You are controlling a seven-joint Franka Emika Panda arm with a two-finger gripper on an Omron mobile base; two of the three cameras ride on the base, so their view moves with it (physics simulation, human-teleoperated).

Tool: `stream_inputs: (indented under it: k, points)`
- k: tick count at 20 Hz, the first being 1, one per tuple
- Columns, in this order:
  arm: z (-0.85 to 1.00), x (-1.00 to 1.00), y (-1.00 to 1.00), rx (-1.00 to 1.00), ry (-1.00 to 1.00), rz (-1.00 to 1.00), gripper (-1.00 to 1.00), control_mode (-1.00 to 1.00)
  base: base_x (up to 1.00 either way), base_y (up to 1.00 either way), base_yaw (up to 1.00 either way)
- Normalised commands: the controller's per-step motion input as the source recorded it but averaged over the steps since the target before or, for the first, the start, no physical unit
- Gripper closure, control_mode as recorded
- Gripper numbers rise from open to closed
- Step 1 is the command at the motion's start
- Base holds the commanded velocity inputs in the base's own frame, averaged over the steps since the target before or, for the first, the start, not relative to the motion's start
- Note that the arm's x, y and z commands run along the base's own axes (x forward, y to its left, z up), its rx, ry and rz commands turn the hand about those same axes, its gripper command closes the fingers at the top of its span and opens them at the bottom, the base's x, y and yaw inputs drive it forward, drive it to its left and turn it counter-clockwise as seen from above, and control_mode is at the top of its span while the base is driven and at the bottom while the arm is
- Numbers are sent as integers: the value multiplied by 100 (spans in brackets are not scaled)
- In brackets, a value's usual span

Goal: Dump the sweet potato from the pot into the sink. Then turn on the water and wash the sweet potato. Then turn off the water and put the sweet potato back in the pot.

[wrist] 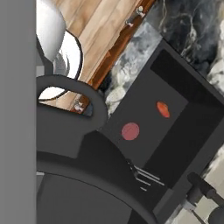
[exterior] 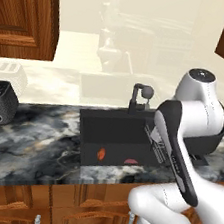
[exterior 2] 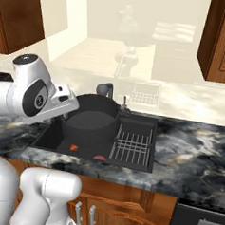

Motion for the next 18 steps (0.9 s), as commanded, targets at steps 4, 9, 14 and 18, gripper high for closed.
stream_inputs:
  k: [4,9,14,18]
  points:
    - [-23,11,-89,-8,0,-3,100,-100,0,0,0]
    - [-24,34,-83,-2,2,-2,100,-100,0,0,0]
    - [-20,39,-81,0,7,-1,100,-100,0,0,0]
    - [-21,34,-80,0,8,0,100,-100,0,0,0]
